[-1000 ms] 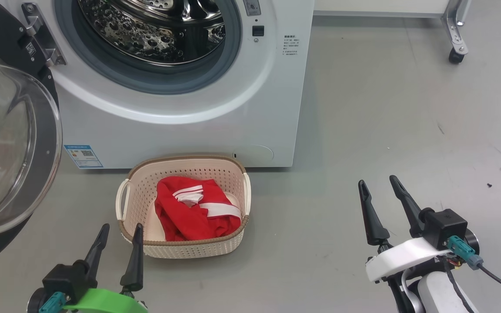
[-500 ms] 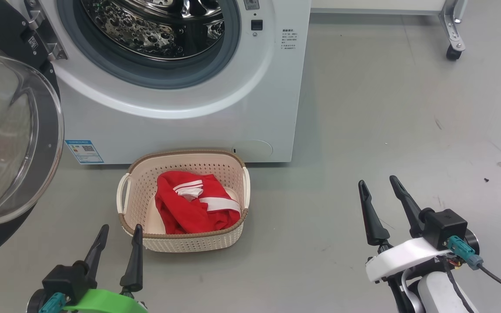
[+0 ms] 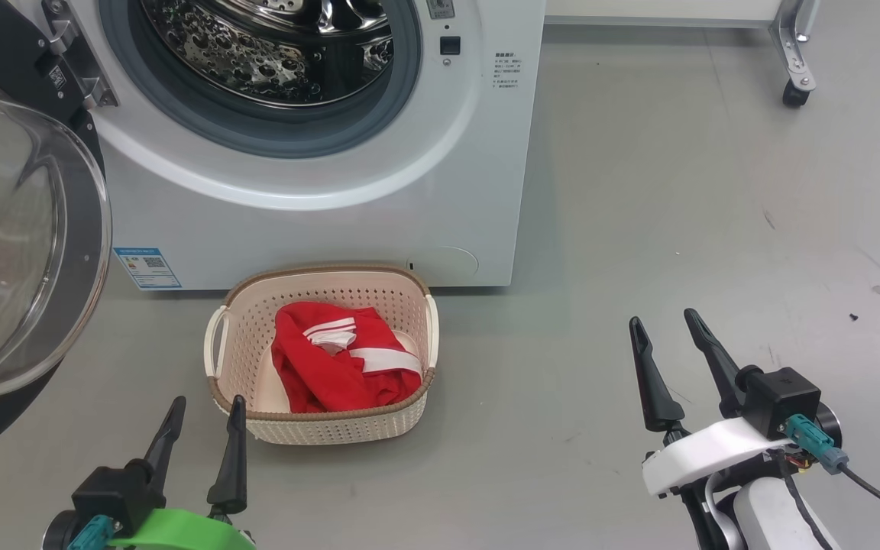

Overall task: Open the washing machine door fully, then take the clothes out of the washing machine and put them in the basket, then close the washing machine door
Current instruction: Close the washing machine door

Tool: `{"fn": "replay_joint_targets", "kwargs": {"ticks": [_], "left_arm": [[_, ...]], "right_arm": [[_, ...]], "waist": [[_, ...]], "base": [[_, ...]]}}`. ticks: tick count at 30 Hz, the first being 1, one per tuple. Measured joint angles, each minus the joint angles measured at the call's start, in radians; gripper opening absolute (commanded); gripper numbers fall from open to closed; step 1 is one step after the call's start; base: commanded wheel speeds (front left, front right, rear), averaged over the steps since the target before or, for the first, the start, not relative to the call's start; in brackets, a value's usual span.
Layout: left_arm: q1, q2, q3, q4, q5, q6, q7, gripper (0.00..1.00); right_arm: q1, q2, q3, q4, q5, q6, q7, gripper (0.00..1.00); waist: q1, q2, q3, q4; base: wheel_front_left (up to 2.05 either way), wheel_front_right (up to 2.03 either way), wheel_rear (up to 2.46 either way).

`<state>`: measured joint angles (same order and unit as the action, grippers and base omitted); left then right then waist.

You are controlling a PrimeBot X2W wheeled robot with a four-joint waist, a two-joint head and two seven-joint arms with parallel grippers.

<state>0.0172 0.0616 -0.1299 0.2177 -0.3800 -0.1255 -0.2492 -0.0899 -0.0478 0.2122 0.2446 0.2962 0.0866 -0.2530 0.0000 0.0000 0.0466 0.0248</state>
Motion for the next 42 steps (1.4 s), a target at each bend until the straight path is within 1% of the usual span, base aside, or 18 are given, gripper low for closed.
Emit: {"fn": "replay_joint_targets", "kwargs": {"ticks": [33,38,42], "left_arm": [[0.003,0.000,-0.002,0.006,0.003,0.000,0.000,1.00],[0.003,0.000,-0.024,0.015,0.008,0.000,0.000,1.00],[0.003,0.000,-0.030,0.017,0.012,0.000,0.000,1.00]], "right_arm": [[0.000,0.000,0.008,0.010,0.000,0.000,0.000,1.00],[0.008,0.000,-0.003,0.007,0.000,0.000,0.000,1.00],[0.018,0.000,-0.003,0.001,0.000,0.000,0.000,1.00]], "waist": [[0.0000,0.0000,-0.021,0.009],[0.0000,0.0000,-0.021,0.025],[0.0000,0.0000,-0.017,0.052]], "base": [[0.02,-0.02,0.00],[0.00,0.00,0.00],[0.00,0.00,0.00]]}}
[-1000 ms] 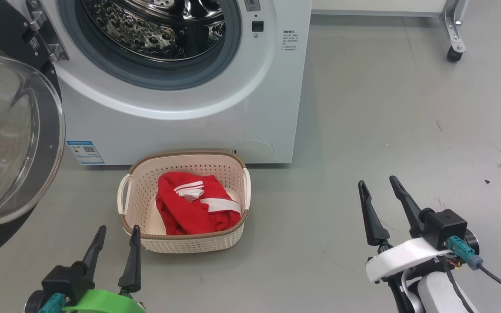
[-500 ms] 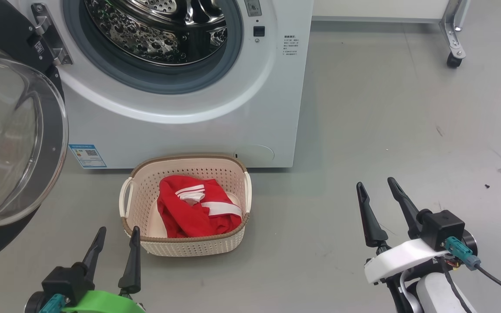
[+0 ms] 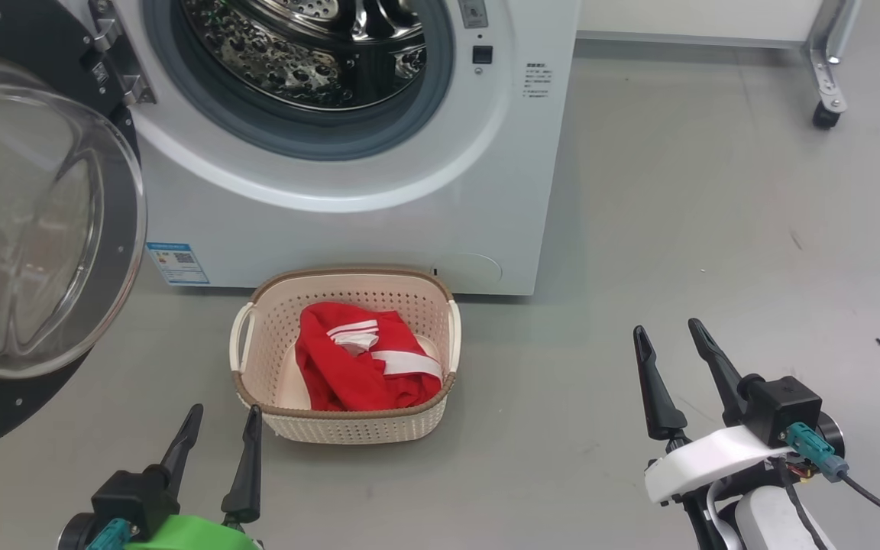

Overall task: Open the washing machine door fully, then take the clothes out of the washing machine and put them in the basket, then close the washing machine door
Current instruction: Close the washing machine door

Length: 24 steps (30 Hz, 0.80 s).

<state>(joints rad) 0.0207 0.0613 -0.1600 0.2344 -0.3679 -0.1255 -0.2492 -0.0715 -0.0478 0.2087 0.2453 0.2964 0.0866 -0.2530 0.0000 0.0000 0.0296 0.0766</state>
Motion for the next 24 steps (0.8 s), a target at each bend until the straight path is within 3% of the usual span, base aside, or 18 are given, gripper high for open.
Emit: {"fn": "replay_joint_targets", "kwargs": {"ticks": [8,24], "left_arm": [[0.000,0.000,-0.002,0.001,0.000,0.000,0.000,1.00],[0.006,-0.001,0.040,-0.023,0.002,0.015,0.000,1.00]], "right_arm": [[0.000,0.000,0.006,-0.009,0.000,0.001,0.000,1.00],[-0.001,0.000,0.066,-0.009,0.008,0.018,0.000,1.00]], "waist": [[0.0000,0.0000,0.010,0.056],[0.0000,0.0000,0.021,0.230]], "base": [[0.00,0.00,0.00],[0.00,0.00,0.00]]}}
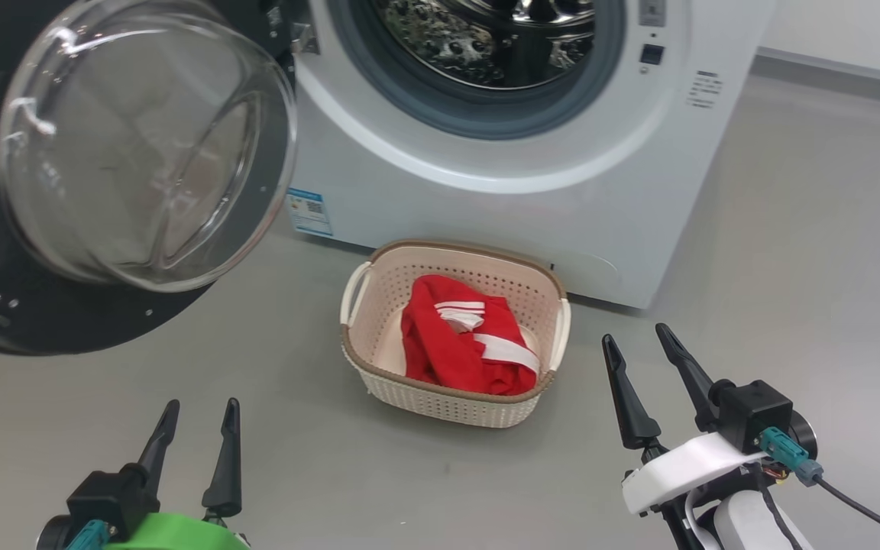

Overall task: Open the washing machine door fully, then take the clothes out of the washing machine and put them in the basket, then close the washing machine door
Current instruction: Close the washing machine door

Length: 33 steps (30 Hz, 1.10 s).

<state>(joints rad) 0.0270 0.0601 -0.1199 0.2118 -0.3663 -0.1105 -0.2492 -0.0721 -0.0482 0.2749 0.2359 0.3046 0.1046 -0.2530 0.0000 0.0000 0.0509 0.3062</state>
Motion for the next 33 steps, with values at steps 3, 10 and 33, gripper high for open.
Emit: {"fn": "replay_joint_targets", "kwargs": {"ticks": [3,10,33], "left_arm": [[0.006,0.000,0.013,-0.012,0.005,0.001,0.000,1.00],[0.017,0.000,0.009,-0.026,0.017,0.001,0.000,1.00],[0.081,0.007,0.073,-0.092,0.019,0.026,0.000,1.00]], "right_arm": [[0.000,0.000,0.005,0.004,0.002,0.000,0.000,1.00],[0.000,0.000,0.007,0.003,0.010,0.000,0.000,1.00],[-0.028,-0.001,0.099,0.031,0.021,0.009,0.000,1.00]], "waist": [[0.0000,0.0000,-0.003,0.035],[0.0000,0.0000,-0.012,0.116],[0.0000,0.0000,-0.009,0.209]], "base": [[0.00,0.00,0.00],[0.00,0.00,0.00],[0.00,0.00,0.00]]}}
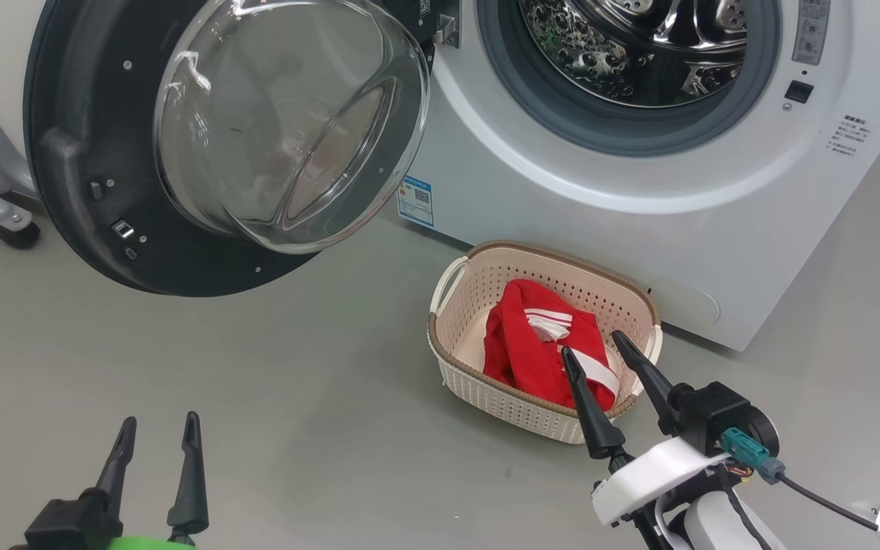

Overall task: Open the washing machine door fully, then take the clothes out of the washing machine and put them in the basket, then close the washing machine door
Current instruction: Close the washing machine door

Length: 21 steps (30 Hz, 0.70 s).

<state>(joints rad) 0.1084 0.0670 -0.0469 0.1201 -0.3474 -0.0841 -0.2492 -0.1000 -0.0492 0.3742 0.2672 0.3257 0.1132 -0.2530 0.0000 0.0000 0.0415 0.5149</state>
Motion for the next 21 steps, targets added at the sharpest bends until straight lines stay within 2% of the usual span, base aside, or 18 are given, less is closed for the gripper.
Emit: {"fn": "replay_joint_targets", "kwargs": {"ticks": [21], "left_arm": [[0.026,-0.003,0.016,-0.031,0.000,0.004,0.000,1.00]], "right_arm": [[-0.035,0.000,0.021,0.020,0.010,0.001,0.000,1.00]], "waist": [[0.0000,0.0000,0.007,0.006]], "base": [[0.00,0.00,0.00]]}}
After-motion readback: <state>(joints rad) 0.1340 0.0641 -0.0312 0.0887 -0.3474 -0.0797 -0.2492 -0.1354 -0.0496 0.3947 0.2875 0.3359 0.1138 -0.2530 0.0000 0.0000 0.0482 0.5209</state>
